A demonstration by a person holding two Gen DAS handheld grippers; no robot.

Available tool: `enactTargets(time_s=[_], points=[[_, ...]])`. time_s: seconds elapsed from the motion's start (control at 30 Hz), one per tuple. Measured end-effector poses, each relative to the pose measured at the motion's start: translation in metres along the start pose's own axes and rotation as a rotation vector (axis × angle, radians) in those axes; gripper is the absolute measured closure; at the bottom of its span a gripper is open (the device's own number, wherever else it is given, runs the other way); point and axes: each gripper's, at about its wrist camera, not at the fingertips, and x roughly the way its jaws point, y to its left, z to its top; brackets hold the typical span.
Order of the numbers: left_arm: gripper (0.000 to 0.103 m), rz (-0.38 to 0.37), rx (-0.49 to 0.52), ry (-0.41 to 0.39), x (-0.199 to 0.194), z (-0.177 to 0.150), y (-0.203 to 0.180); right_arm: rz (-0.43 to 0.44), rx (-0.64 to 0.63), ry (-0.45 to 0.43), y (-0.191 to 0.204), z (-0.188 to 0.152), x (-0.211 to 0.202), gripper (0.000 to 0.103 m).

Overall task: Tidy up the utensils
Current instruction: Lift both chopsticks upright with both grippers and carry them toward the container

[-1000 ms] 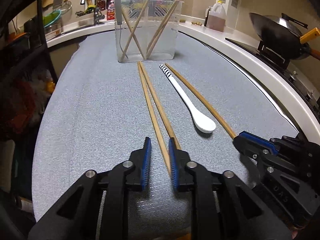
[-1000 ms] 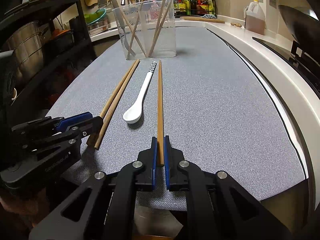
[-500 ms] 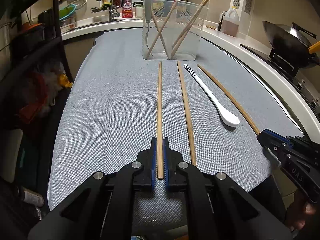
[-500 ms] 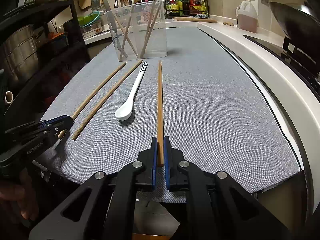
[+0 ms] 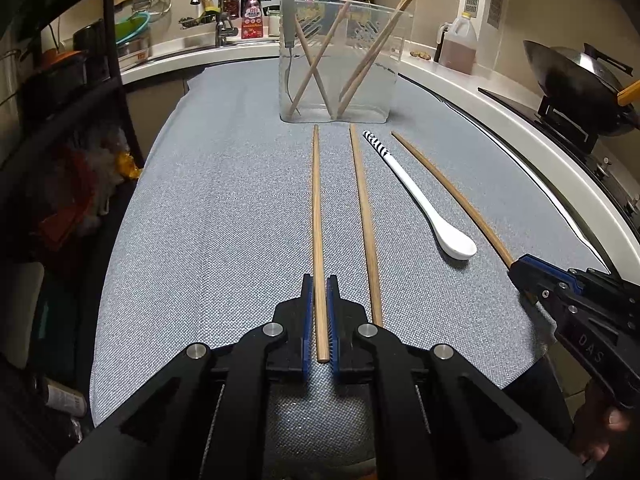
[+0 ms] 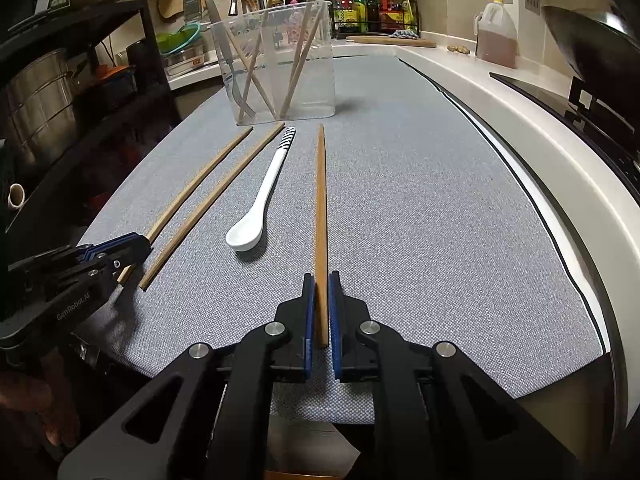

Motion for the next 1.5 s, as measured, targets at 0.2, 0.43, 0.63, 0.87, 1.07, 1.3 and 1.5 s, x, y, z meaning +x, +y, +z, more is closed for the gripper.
enactTargets(time_s=[0.2,0.43,0.63,0.87,1.07,1.3,1.5], points=[[0.096,-0.001,-0.001,-0.001,0.000,0.000,0.000,-0.003,-0.001,-0.001,0.001,0.002,0.001,0.095],[0.096,-0.002,-0.003,-0.001,0.001,0.001,-0.001,-0.007,-0.005,-0.003,0.001,0.004,0.002,0.095],[0.096,-0.001,0.000,-0.001,0.001,0.001,-0.001,-0.027,-0.030,-0.014,0.005,0.003,0.003,0.096],[0.096,-0.002,0.004,-0.001,0.001,0.001,-0.002,-0.029,-0.030,-0.011,0.004,0.005,0.003,0.096],[0.097,-0.007,0.000,-0.002,0.001,0.002,-0.003,-0.036,-0.033,-0.016,0.008,0.009,-0.007,0.097],[0.097,-0.016,0.022,-0.061,-0.017,0.002,-0.004,-0.053,-0.043,-0.049,0.012,0.012,-0.030,0.097],[0.097,-0.029,0.024,-0.133,-0.037,0.004,-0.001,-0.063,-0.058,-0.091,0.015,0.018,-0.052,0.097]])
